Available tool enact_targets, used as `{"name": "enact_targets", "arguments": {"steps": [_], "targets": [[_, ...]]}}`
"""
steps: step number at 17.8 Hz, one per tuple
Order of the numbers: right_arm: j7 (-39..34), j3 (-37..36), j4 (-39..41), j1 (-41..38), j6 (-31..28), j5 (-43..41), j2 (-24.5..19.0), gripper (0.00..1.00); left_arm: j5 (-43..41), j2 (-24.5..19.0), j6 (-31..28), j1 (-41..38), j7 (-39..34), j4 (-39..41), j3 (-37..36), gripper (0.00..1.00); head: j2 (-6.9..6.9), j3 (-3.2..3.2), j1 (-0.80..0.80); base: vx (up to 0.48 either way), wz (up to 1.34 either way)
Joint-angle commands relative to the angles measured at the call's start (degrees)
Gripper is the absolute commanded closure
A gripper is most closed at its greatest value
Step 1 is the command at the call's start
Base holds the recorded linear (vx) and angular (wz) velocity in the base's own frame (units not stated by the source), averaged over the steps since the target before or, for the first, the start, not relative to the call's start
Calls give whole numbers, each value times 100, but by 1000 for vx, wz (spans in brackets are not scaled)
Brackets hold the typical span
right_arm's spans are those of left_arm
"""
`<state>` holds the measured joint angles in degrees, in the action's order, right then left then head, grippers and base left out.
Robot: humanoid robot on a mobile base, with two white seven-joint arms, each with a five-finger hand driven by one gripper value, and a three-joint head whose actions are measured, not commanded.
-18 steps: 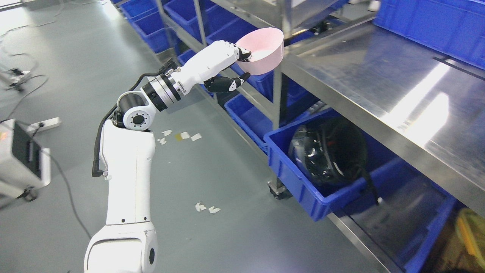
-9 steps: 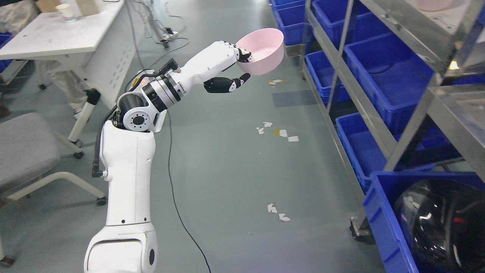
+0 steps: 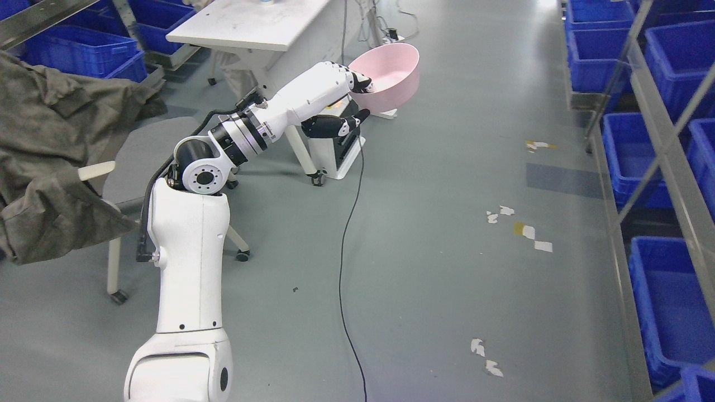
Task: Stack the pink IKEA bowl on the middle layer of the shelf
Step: 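Hold the pink bowl raised in the left hand while turning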
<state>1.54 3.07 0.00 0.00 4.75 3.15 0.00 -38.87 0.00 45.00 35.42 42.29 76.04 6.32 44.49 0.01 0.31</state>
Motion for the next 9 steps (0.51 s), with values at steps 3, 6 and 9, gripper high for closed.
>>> {"name": "enact_targets", "arguments": {"steps": [3,6,9], "targets": [[-5,1,100,-132,0,1,100,0,-7,-100,0,18,-1,7,-69,97,0,0,0,208,447],[-5,1,100,-132,0,1,100,0,-7,-100,0,9,-1,7,-140,97,0,0,0,255,184],[-5,1,100,-132,0,1,100,0,-16,-100,0,0,-1,7,-175,97,0,0,0,307,-173]]}}
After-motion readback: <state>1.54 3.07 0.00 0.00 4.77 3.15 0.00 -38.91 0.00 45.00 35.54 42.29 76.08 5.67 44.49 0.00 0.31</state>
